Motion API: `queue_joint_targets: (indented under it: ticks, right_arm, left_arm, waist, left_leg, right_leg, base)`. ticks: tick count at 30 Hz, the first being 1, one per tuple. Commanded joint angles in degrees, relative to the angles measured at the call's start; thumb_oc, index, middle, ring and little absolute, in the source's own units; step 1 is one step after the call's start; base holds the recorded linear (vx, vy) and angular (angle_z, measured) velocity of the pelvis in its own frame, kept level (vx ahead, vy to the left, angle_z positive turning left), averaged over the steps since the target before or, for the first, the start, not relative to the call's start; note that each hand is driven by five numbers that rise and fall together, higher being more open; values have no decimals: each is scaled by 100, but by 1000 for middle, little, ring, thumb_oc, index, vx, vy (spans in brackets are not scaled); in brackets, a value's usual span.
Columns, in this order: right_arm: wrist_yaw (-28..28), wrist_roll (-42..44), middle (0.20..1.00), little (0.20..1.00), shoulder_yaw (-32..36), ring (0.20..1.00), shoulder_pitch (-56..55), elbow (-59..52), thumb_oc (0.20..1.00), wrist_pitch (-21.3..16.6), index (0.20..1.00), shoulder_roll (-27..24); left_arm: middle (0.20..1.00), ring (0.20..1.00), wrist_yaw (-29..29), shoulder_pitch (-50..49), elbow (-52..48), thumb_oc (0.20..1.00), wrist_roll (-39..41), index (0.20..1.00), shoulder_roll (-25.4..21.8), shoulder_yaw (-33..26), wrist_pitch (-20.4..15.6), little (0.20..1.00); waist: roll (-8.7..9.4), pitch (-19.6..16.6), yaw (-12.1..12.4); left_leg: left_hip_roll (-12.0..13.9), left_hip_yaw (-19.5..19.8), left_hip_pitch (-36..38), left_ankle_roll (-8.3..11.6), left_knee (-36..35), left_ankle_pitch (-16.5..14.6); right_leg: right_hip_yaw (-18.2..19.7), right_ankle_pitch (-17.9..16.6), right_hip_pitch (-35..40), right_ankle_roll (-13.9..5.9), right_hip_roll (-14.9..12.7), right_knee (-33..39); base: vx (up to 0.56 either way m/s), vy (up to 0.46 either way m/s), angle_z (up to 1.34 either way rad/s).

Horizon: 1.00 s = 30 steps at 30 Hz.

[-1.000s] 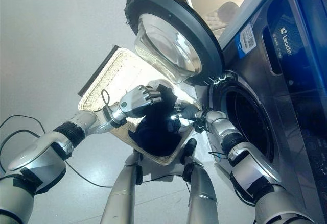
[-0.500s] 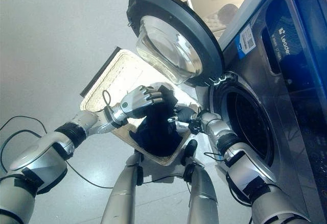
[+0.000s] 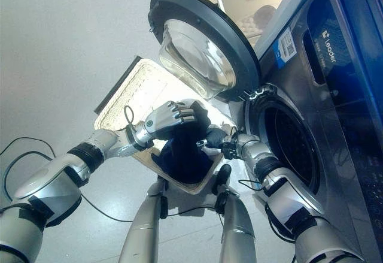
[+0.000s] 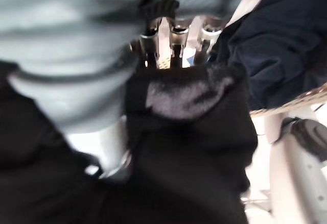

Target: Put the clothes into the washing machine.

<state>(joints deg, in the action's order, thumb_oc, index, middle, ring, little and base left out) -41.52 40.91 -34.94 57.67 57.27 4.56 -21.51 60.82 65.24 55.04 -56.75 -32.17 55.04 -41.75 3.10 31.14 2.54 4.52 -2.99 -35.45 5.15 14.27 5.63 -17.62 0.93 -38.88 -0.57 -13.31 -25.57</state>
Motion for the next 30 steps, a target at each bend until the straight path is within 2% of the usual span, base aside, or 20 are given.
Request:
queue_joint_targets:
  ticks: [1,19,20,22,26,30]
  right_arm:
    - [-163,560,200,200,130,200,212,-367,200,-254,200,230]
    - [82,1563,200,200,356,200,96,-454,200,-752,200,344]
    - [135,1669,200,200,392,200,114,-422,200,-833,200,345]
    - [268,1873,200,200,417,200,88,-406,200,-995,200,369]
    - [438,2159,200,200,516,200,-51,-280,200,-1121,200,390]
    - [455,2332,200,200,585,200,-154,-93,200,-1311,200,387]
  left_arm:
    - [200,200,159,381,-642,200,550,200,748,-278,-406,200]
    - [200,200,-435,309,-501,200,844,200,725,-200,-219,200]
    - [391,391,-560,311,-463,391,901,391,711,-204,-175,391]
    - [1000,1000,-812,264,-431,1000,1012,1000,690,-201,-97,1000]
    - [1000,1000,-1104,159,-357,1000,1091,1000,583,-244,-32,1000]
    - [1000,1000,-1139,72,-284,1000,1065,1000,529,-221,61,1000]
  waist:
    - [-291,-135,76]
    - [-329,-135,-11]
    - [-342,-135,-32]
    - [-366,-135,-64]
    - [-409,-135,-157]
    - [-437,-135,-242]
  left_leg:
    - [-417,-300,24,24,-54,-261]
    - [-430,-429,55,6,-22,-301]
    - [-430,-453,27,1,-25,-283]
    - [-439,-486,39,1,-37,-287]
    - [-405,-593,34,8,-38,-286]
    - [-381,-678,33,22,-52,-297]
  right_leg:
    - [-18,-202,123,-619,306,334]
    - [12,-292,165,-648,315,494]
    - [15,-325,138,-647,318,525]
    - [44,-358,143,-653,337,590]
    - [103,-382,116,-661,370,654]
    - [176,-407,113,-655,421,763]
  base:
    - [0,0,0]
    - [-1,0,0]
    - [-13,-2,-5]
    - [-22,18,-8]
    - [-29,57,-14]
    - [-31,75,-22]
